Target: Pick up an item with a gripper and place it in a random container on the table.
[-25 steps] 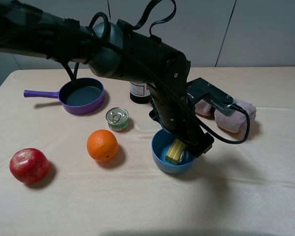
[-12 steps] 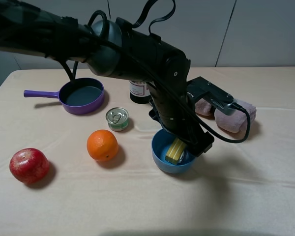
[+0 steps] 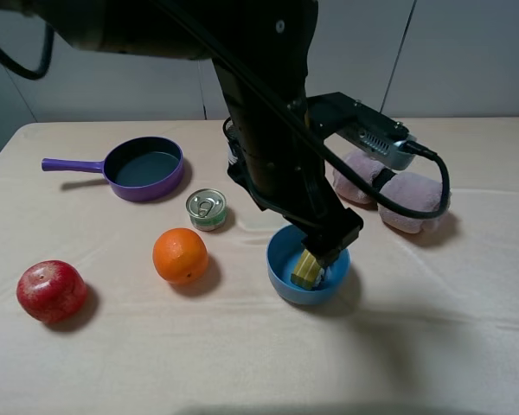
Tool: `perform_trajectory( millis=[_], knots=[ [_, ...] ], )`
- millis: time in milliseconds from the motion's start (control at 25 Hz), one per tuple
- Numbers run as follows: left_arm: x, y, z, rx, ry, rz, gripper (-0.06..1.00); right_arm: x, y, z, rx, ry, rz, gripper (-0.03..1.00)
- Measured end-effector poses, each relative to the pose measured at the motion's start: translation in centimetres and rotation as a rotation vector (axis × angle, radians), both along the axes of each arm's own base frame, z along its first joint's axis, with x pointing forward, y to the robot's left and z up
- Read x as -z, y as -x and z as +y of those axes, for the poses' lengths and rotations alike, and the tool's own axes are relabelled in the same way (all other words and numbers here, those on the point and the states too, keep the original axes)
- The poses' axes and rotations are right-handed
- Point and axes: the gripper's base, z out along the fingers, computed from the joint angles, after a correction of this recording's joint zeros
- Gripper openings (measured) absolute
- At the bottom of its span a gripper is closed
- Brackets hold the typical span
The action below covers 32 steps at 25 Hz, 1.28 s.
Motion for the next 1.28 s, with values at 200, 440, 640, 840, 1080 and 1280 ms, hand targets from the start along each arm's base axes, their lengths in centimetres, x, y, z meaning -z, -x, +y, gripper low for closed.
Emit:
perform_trajectory(
  millis=[200,440,640,840,1080,1280],
  knots=[
    [-2.1,1.1,1.6,0.009,-0.059,0.044,0.99,0.0,0.0,0.0,0.0,0.0,0.0,0.69],
    [-3.3,2.0,2.8,0.016,-0.122,0.089,0.99,0.0,0.0,0.0,0.0,0.0,0.0,0.69],
    [-3.9,2.2,3.1,0.017,-0.118,0.086,0.99,0.0,0.0,0.0,-0.002,-0.003,0.0,0.69],
    [-5.7,2.9,4.2,0.018,-0.08,0.06,0.99,0.0,0.0,0.0,-0.003,-0.004,0.0,0.69],
    [-8.3,5.3,7.6,0.018,-0.026,0.022,0.99,0.0,0.0,0.1,-0.005,-0.007,0.001,0.69],
    [-8.9,8.0,11.6,0.018,-0.012,0.013,0.99,0.0,0.0,0.1,-0.005,-0.007,0.001,0.69]
  ],
)
